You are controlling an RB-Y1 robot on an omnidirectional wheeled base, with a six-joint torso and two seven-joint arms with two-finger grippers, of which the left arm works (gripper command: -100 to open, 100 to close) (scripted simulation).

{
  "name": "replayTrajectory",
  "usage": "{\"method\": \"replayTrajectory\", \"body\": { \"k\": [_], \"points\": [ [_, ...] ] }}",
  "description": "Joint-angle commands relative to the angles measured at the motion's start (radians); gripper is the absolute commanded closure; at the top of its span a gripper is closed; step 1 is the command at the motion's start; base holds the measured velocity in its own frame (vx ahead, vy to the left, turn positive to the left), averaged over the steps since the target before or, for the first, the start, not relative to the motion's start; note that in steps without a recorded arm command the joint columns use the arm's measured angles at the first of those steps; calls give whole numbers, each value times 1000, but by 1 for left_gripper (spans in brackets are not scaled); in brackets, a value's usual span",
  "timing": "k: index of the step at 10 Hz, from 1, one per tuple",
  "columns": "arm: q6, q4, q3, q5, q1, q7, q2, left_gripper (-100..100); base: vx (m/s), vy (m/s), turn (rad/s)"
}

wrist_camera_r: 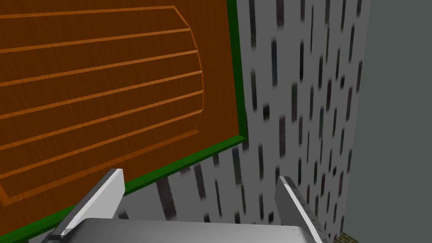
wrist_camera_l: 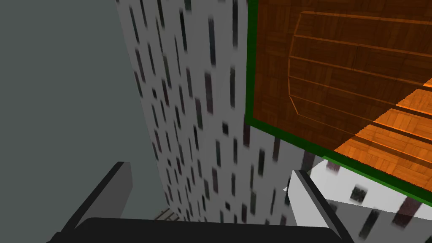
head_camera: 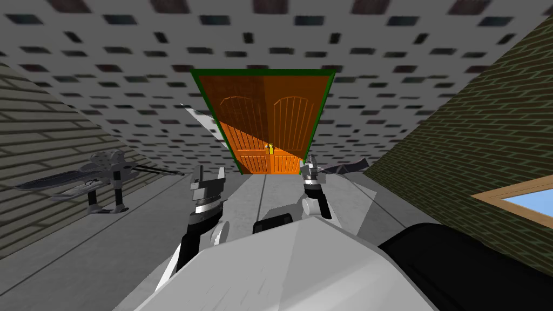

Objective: Pull the door open

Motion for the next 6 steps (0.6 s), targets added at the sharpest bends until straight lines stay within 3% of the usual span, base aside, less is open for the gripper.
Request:
{"method": "replayTrajectory", "body": {
  "k": [1,6],
  "points": [
    [8,31,1,1,-16,0,7,-100,130,-24,-42],
    [34,138,6,6,-70,0,26,-100,186,-30,-30]
  ]
}}
